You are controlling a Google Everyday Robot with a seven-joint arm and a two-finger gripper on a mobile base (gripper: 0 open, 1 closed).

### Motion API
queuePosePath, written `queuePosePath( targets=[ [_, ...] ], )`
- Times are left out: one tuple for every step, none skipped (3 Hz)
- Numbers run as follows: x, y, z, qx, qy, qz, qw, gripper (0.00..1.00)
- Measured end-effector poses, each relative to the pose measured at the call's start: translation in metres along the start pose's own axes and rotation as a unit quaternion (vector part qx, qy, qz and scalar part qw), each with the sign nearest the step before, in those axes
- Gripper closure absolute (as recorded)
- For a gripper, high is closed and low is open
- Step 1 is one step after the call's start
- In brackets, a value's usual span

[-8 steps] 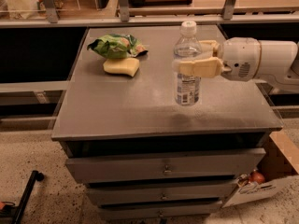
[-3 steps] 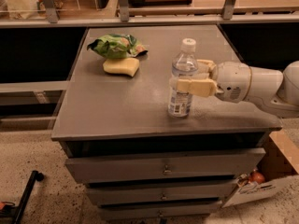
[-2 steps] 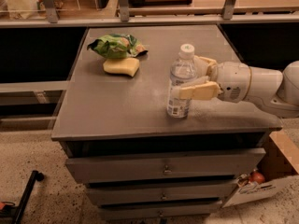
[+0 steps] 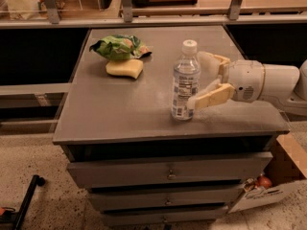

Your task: Place blue plastic bottle upright

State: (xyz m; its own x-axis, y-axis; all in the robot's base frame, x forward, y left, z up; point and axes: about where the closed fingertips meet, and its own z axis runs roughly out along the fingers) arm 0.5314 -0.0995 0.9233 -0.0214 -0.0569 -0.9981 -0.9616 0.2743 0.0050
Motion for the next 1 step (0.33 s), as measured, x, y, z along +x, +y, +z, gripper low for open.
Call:
queuePosePath(
  targets=[
    [0.0000, 0.0000, 0.0001, 0.000, 0.000, 0.000, 1.0000, 0.00]
  ],
)
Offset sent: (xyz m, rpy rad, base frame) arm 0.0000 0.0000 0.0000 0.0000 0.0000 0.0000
